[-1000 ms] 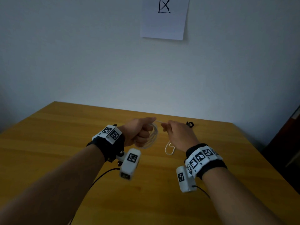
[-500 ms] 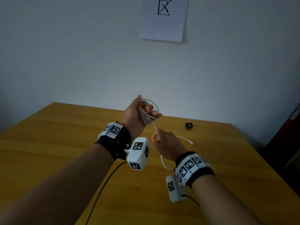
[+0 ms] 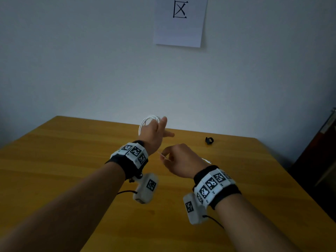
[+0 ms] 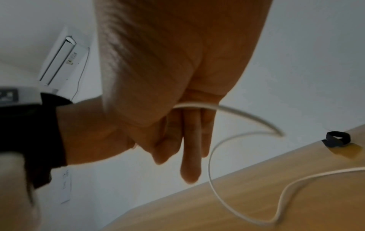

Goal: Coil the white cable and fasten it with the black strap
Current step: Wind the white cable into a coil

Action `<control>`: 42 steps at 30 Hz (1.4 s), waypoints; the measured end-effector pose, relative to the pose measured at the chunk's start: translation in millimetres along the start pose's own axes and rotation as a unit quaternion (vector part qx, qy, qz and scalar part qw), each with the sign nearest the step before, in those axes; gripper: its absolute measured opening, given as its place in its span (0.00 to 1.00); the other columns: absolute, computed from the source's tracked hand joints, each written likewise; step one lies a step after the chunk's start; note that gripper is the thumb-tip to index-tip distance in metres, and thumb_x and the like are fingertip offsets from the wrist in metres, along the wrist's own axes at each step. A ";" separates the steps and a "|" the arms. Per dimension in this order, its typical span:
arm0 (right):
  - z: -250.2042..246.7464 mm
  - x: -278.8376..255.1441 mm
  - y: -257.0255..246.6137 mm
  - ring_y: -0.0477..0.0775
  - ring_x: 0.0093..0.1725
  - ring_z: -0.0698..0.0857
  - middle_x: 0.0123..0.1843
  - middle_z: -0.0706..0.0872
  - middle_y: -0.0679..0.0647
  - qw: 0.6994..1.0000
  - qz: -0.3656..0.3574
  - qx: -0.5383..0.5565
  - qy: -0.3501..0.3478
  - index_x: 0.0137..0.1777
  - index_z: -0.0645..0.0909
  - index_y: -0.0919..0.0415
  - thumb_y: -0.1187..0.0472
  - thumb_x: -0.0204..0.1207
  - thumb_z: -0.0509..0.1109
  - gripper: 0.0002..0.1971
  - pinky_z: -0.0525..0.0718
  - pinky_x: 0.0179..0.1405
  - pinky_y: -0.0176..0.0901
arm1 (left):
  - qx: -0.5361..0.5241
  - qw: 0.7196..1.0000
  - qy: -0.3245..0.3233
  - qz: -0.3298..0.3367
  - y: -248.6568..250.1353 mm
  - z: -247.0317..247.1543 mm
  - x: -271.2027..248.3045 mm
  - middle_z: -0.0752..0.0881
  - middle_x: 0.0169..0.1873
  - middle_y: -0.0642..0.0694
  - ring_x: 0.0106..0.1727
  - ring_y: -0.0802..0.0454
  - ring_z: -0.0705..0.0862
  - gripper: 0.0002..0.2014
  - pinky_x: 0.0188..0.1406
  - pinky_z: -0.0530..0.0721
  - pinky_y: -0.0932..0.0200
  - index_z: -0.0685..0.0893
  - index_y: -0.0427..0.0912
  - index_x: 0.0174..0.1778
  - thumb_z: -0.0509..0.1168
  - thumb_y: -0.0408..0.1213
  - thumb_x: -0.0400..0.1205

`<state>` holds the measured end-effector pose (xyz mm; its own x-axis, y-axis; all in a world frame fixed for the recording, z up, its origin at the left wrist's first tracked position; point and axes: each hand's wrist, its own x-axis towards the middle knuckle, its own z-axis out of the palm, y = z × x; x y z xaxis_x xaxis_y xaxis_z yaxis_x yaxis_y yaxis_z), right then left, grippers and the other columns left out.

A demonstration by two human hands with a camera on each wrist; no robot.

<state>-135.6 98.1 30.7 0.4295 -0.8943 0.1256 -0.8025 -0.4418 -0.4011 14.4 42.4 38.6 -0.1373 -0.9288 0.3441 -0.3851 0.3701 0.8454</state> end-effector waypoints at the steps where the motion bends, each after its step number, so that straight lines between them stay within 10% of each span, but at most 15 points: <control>1: -1.5 0.2 0.4 0.51 0.32 0.88 0.36 0.89 0.52 1.000 0.003 0.007 -0.001 0.57 0.90 0.55 0.54 0.86 0.68 0.11 0.87 0.37 0.48 | 0.065 0.998 -0.016 -0.002 -2.7 -0.9 -1.3 0.94 0.40 0.50 0.49 0.50 0.91 0.38 0.59 0.83 0.44 0.84 0.35 0.43 0.43 0.67 0.85; 9: -19.3 1.2 19.2 0.51 0.49 0.91 0.50 0.93 0.53 0.994 0.033 0.046 0.090 0.56 0.91 0.55 0.47 0.84 0.71 0.14 0.91 0.49 0.53 | 0.256 0.958 -0.120 -0.041 -14.2 -9.1 -15.7 0.91 0.26 0.51 0.31 0.55 0.90 0.26 0.46 0.88 0.51 0.79 0.45 0.44 0.42 0.57 0.89; 14: -25.0 2.9 23.4 0.48 0.49 0.90 0.48 0.93 0.45 0.989 0.035 -0.011 0.145 0.52 0.91 0.49 0.41 0.81 0.71 0.14 0.90 0.50 0.51 | 0.231 0.961 -0.149 -0.037 -12.3 -5.7 -20.4 0.89 0.24 0.43 0.28 0.45 0.89 0.36 0.42 0.86 0.53 0.84 0.31 0.37 0.42 0.56 0.90; 19: -30.8 3.9 27.2 0.48 0.43 0.89 0.44 0.93 0.44 0.979 0.049 -0.062 0.189 0.52 0.90 0.47 0.36 0.81 0.69 0.17 0.89 0.44 0.47 | 0.054 0.979 -0.174 -0.093 -8.8 0.5 -24.2 0.72 0.22 0.46 0.20 0.49 0.69 0.29 0.23 0.70 0.57 0.76 0.39 0.35 0.47 0.60 0.88; 31: -28.0 4.6 33.8 0.51 0.33 0.87 0.33 0.90 0.47 0.966 0.027 -0.110 0.234 0.53 0.87 0.48 0.42 0.85 0.65 0.13 0.86 0.34 0.47 | -0.140 0.946 -0.233 -0.176 10.7 -3.2 -25.1 0.58 0.20 0.48 0.19 0.55 0.54 0.29 0.23 0.56 0.65 0.68 0.46 0.24 0.52 0.57 0.89; 36: -19.9 4.3 35.4 0.47 0.32 0.82 0.34 0.85 0.39 0.980 0.040 -0.040 0.193 0.50 0.85 0.47 0.46 0.91 0.57 0.16 0.78 0.31 0.45 | -0.293 0.896 -0.256 -0.215 14.9 -10.0 -24.9 0.55 0.19 0.52 0.18 0.53 0.51 0.23 0.23 0.49 0.58 0.53 0.47 0.33 0.54 0.54 0.88; 42: -1.5 13.7 37.8 0.56 0.36 0.86 0.37 0.88 0.52 0.977 0.062 0.084 0.188 0.48 0.81 0.52 0.47 0.92 0.53 0.19 0.84 0.37 0.56 | -0.493 0.810 -0.252 -0.191 27.9 -1.3 -23.8 0.54 0.22 0.53 0.21 0.54 0.51 0.20 0.19 0.58 0.61 0.65 0.48 0.29 0.52 0.47 0.88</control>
<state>-160.7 69.0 18.7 0.1256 -0.9174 0.3776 -0.7457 -0.3384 -0.5740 8.1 74.8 54.6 -0.6309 -0.7756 -0.0208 0.3956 -0.3447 0.8513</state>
